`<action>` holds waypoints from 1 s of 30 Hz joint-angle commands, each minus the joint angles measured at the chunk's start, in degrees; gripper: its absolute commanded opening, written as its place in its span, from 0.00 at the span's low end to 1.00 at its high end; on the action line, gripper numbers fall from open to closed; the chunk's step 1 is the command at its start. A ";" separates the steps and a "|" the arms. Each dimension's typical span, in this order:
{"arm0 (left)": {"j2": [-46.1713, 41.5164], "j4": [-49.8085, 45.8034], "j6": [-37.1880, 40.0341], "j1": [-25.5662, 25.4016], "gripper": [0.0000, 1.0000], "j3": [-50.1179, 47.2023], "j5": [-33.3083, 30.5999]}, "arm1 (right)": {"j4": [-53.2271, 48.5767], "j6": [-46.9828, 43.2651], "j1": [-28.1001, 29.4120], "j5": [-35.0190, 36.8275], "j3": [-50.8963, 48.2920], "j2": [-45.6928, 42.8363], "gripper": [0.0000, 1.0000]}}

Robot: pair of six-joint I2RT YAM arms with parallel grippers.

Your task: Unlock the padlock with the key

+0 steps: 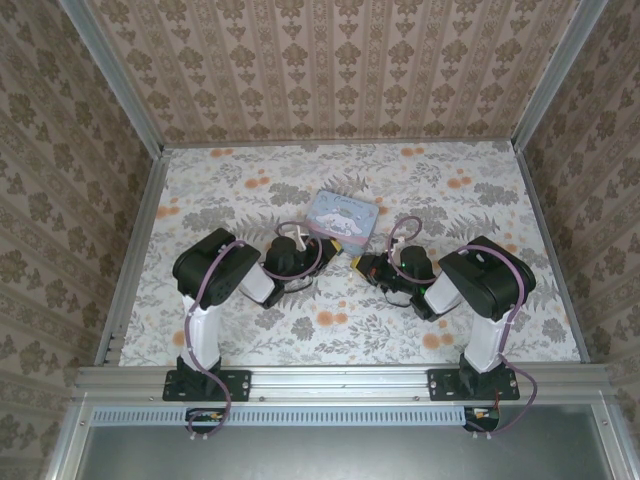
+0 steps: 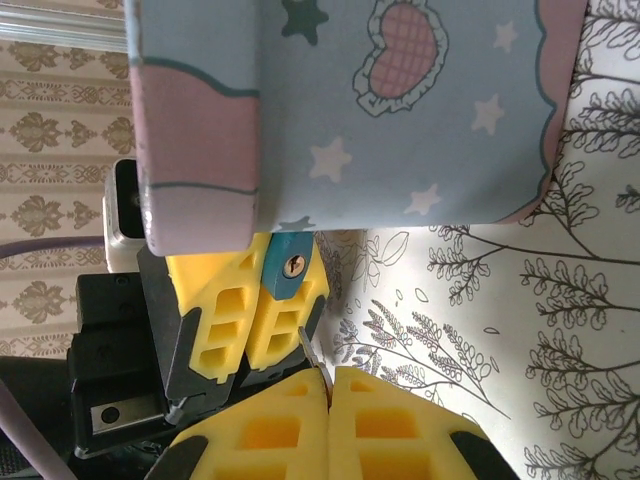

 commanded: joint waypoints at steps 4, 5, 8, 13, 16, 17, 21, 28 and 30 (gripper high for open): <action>-1.57 1.74 -1.27 -1.07 0.00 1.70 0.49 | 1.89 0.76 0.22 1.90 1.26 0.94 0.00; -1.53 1.69 -1.34 -1.13 0.00 1.79 0.41 | 1.81 0.77 0.22 1.95 1.37 0.91 0.00; -1.48 1.70 -1.54 -1.57 0.00 2.14 0.25 | 1.72 0.87 0.22 2.21 1.46 1.03 0.00; -1.35 1.69 -1.87 -2.18 0.00 2.41 0.05 | 1.72 0.99 0.22 2.52 1.59 1.20 0.00; -1.40 1.69 -2.03 -2.46 0.00 2.41 -0.12 | 1.74 1.12 0.22 2.64 1.55 1.13 0.00; -1.50 1.71 -2.02 -2.50 0.00 2.41 -0.21 | 1.76 1.16 0.21 2.71 1.61 1.19 0.00; -1.37 1.71 -1.83 -2.72 0.00 2.32 -0.39 | 1.66 1.12 0.06 2.69 1.78 0.95 0.00; -0.94 1.77 -1.58 -2.80 0.00 2.14 -0.67 | 0.56 0.70 -0.73 2.52 1.29 -0.56 0.00; -0.74 1.69 -1.56 -2.81 0.00 2.23 -0.56 | -0.44 0.34 -0.92 2.47 1.37 -1.38 0.00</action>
